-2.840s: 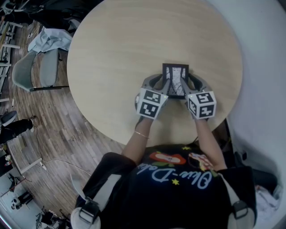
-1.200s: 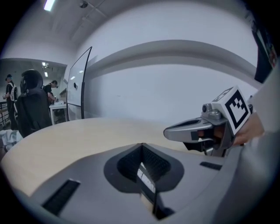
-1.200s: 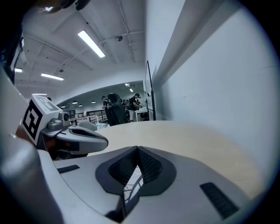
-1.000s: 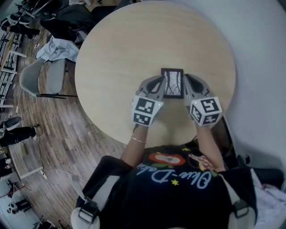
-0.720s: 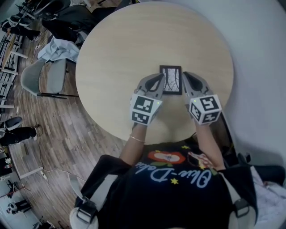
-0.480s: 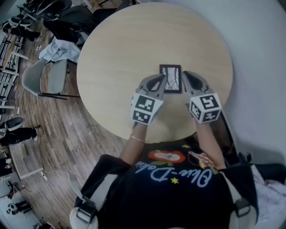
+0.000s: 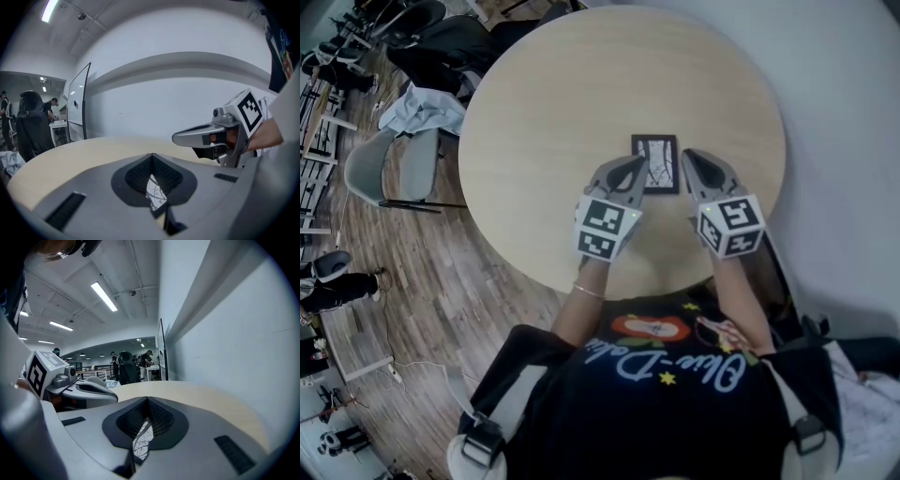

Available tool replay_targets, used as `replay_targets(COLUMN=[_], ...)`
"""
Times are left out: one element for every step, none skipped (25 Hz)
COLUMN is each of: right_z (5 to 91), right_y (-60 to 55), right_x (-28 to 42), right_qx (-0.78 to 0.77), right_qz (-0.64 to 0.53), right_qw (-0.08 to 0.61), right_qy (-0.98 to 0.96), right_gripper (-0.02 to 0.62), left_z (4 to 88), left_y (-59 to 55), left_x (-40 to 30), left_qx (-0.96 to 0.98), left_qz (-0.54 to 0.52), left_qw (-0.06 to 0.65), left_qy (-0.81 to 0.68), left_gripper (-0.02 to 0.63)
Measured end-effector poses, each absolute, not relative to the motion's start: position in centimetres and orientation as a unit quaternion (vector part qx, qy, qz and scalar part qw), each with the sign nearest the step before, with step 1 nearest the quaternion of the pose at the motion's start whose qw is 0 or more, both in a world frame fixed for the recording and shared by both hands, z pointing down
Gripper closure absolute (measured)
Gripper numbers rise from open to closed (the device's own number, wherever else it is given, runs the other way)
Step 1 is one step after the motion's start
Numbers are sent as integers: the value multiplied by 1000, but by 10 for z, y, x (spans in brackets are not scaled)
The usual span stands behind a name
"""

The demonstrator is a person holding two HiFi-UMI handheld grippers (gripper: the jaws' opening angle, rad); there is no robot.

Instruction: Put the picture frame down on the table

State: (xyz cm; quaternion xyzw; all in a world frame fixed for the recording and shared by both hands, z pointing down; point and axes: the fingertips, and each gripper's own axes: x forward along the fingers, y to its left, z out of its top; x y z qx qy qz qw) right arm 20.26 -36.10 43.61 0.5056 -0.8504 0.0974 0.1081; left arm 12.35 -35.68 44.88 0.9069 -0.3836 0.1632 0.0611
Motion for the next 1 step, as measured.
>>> replay_targets(right_z=[437], right_y=[-361], right_x=[203], right_qx=[506], right_qz=[98], right_qw=[108], right_qy=[-850], right_gripper=[598], left_z=[449], left_y=[-357], left_x=[124], left_qx=[907], left_qz=[163], left_qw=[62], left_qy=[-384], left_gripper=[606])
